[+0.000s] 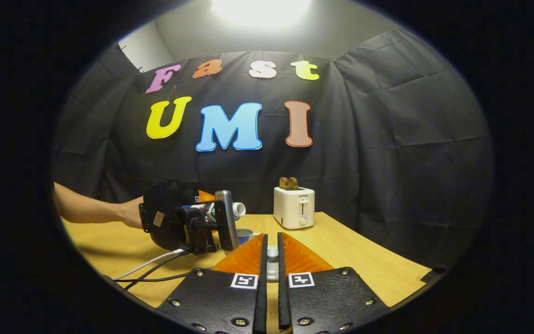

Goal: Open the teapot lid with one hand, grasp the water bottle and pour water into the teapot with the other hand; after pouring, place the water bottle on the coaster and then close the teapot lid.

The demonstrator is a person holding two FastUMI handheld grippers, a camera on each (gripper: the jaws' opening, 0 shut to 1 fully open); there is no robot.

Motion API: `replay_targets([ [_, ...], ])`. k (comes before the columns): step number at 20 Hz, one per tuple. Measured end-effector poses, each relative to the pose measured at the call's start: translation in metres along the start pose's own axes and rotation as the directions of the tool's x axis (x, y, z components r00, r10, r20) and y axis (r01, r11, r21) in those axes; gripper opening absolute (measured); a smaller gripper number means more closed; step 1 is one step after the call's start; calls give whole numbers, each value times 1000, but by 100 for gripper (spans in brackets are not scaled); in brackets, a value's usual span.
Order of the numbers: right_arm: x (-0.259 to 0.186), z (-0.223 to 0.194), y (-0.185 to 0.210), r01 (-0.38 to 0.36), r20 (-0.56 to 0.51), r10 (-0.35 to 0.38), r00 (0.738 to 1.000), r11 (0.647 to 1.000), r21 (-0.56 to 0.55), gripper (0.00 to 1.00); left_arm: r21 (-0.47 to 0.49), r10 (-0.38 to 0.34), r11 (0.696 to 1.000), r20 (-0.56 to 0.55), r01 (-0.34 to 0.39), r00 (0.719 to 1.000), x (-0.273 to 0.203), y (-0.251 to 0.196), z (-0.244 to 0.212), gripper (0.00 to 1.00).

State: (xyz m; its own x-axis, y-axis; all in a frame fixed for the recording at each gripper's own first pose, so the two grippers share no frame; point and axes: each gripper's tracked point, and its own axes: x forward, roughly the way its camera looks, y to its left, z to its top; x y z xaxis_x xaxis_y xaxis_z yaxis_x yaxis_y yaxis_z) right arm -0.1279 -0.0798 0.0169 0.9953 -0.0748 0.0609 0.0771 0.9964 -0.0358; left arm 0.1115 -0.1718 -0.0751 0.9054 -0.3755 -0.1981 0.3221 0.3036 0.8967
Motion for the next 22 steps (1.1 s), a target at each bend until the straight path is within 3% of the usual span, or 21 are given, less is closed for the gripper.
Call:
replay_targets([
  [3, 16, 4, 5, -23, -8, 23, 1000, 1000, 10, 10, -282, 12, 959, 13, -8, 1000, -14, 6, -7, 71],
  [5, 37, 1, 14, -53, -31, 54, 998, 998, 32, 10, -448, 41, 894, 29, -23, 999, -29, 22, -12, 77],
  [7, 59, -1, 26, -79, -52, 83, 995, 995, 64, 10, -538, 80, 841, 23, -55, 997, -38, 37, -21, 80],
  [10, 90, -3, 43, -121, -68, 128, 989, 988, 98, 10, -677, 137, 728, -8, -106, 991, -45, 61, -49, 80],
  [12, 110, 0, 55, -155, -56, 164, 985, 978, 136, 10, -769, 170, 623, -45, -143, 984, -53, 73, -75, 80],
  [17, 180, -6, 65, -130, -53, 133, 990, 990, 59, 10, -896, 199, 416, -81, -158, 977, -76, 96, -120, 79],
  [18, 191, -9, 67, -130, -62, 133, 989, 990, 63, 10, -909, 193, 385, -88, -158, 977, -78, 95, -126, 77],
  [19, 200, -12, 69, -126, -69, 131, 989, 990, 65, 10, -916, 196, 366, -93, -161, 976, -81, 99, -132, 76],
  [21, 215, -22, 72, -122, -96, 127, 987, 991, 62, 10, -915, 211, 358, -112, -183, 971, -84, 107, -139, 75],
  [22, 218, -28, 73, -123, -110, 129, 986, 990, 63, 10, -917, 213, 352, -116, -187, 970, -85, 107, -140, 80],
])
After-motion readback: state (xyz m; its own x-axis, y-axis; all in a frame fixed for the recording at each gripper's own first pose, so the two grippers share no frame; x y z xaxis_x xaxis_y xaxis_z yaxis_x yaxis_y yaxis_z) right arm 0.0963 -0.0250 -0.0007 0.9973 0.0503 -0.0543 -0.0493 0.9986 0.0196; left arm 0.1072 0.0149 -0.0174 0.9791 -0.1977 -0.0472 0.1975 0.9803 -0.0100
